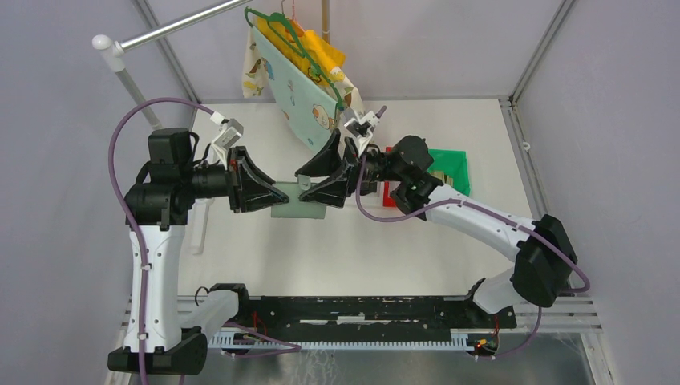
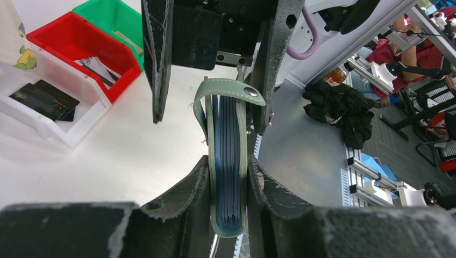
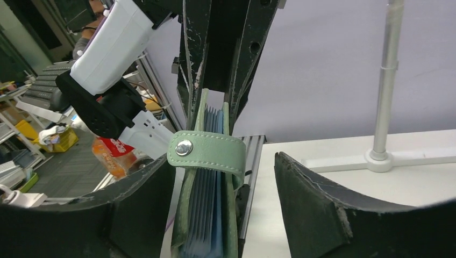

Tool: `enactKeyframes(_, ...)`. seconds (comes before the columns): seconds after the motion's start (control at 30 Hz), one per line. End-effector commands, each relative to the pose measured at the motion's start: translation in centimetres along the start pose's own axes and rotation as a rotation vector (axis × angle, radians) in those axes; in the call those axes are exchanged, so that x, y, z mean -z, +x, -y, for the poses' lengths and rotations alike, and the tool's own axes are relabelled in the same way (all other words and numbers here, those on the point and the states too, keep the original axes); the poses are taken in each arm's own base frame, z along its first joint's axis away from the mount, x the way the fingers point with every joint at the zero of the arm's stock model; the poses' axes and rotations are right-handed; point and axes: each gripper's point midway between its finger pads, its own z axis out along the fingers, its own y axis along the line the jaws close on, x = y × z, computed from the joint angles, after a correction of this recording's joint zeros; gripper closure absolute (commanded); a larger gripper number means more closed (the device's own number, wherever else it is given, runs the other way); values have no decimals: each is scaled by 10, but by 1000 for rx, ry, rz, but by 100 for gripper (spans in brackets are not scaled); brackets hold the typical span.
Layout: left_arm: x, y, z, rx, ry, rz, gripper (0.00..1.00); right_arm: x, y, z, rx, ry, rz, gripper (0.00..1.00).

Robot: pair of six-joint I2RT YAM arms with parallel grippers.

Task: Take the credit cards out of the card holder
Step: Open the card holder at the center of the board.

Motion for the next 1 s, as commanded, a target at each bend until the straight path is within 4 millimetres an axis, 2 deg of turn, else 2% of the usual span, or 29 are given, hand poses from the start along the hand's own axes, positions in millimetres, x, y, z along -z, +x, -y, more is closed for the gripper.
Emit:
enactKeyframes(0.0,1,-9,20,-31,70,24,98,-9,-28,-26,28,-127,62,32)
enactKeyframes(0.07,2,-8,22,-42,73,25,98,-10,-31,-25,31,-122,72,39)
enactKeyframes(0.4,1,3,22,-38,76,22,98,-11,-46,-21,22,-95,97,54)
enactKeyframes(0.57,1,1,24,-37,84,23,98,-13,-43,-16,0,-76,69,78)
enactKeyframes(0.67,2,0,26,-50,83,25,98,-12,-39,-11,-4,-43,47,87)
enactKeyframes(0.77,2,2,26,-71,73,26,98,-11,-45,-14,4,-28,47,94)
enactKeyframes(0.8,3,3,25,-87,62,25,91,-10,-47,-13,7,-20,45,98)
enactKeyframes(0.83,3,5,23,-109,50,24,76,-11,-49,-14,8,-17,40,100)
enactKeyframes(0.9,3,14,15,-162,10,13,30,-11,-53,-15,6,-14,28,100)
enactKeyframes(0.97,5,22,10,-217,-31,2,10,-12,-52,-18,-2,-16,14,100)
